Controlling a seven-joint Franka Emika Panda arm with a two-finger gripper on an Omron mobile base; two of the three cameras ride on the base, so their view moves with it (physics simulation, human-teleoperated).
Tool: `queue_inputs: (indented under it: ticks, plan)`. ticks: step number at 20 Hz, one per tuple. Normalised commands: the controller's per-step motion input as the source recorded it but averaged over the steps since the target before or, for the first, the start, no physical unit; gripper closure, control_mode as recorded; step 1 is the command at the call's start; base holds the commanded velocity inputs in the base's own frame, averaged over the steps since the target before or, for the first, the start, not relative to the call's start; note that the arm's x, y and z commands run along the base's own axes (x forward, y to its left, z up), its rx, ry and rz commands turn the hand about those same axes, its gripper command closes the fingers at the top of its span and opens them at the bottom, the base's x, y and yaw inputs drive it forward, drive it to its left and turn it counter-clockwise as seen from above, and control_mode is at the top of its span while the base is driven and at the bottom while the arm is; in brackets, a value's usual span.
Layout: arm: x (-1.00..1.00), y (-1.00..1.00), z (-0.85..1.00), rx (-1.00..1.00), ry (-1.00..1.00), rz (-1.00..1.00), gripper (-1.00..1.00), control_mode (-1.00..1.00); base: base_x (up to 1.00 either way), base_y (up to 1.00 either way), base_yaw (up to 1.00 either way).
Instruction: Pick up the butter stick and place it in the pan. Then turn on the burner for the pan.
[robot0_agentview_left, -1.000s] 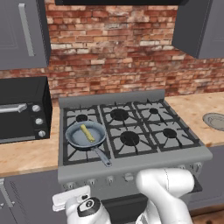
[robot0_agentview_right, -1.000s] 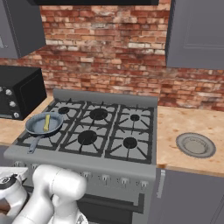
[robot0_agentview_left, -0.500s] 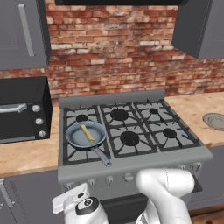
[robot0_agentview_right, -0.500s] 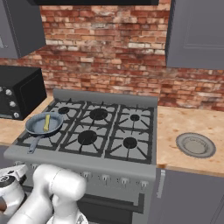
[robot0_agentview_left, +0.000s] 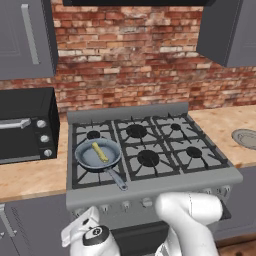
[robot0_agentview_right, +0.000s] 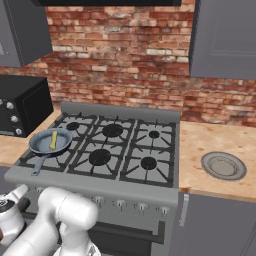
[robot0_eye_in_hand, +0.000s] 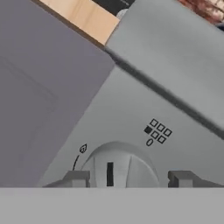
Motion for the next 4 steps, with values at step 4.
queue_inputs:
  ticks: [4]
  plan:
    - [-0.01, 0.20, -0.12, -0.26, 0.00, 0.00, 1.00, -1.00, 0.00, 0.00, 0.00]
